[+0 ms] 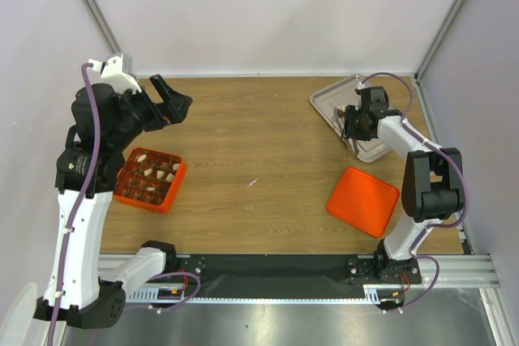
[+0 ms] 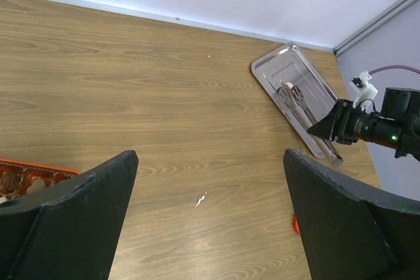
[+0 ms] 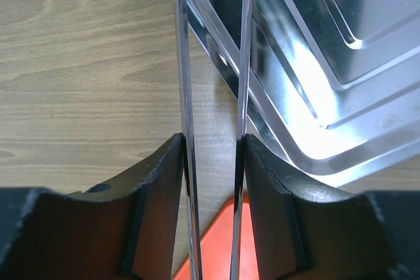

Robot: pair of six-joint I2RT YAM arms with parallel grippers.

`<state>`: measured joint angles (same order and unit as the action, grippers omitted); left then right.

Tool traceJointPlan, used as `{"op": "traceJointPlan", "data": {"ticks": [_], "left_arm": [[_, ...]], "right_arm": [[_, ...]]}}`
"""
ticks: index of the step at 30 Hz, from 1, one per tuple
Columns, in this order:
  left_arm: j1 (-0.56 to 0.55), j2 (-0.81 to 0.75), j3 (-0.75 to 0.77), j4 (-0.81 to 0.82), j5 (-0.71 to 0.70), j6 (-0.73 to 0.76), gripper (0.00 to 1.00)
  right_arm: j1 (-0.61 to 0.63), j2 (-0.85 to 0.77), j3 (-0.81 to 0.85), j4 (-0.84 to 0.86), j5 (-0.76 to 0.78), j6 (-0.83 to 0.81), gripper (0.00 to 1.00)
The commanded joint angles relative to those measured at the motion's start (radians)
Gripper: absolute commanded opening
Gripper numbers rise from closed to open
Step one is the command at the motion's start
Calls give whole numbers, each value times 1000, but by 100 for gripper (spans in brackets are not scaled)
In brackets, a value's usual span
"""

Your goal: Pack the chocolate

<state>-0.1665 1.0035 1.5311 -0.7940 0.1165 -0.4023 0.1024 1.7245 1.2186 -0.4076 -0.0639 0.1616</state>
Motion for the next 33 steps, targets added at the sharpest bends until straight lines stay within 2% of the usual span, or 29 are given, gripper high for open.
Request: {"op": "traceJointPlan", "data": {"ticks": [1, 15, 22, 33], "left_arm": [[7, -9, 14, 27, -3, -1, 100], [7, 0, 31, 29, -9, -6, 100], [7, -8, 32, 30, -9, -6, 100], [7, -6, 49, 27, -11, -6, 100]], "right_arm": [[0, 17, 67, 41, -8, -4, 45], [-32, 99, 148, -8, -25, -7, 45], [-63, 125, 174, -51, -97, 3, 44], [-58, 73, 168, -82, -128, 7, 39]]}}
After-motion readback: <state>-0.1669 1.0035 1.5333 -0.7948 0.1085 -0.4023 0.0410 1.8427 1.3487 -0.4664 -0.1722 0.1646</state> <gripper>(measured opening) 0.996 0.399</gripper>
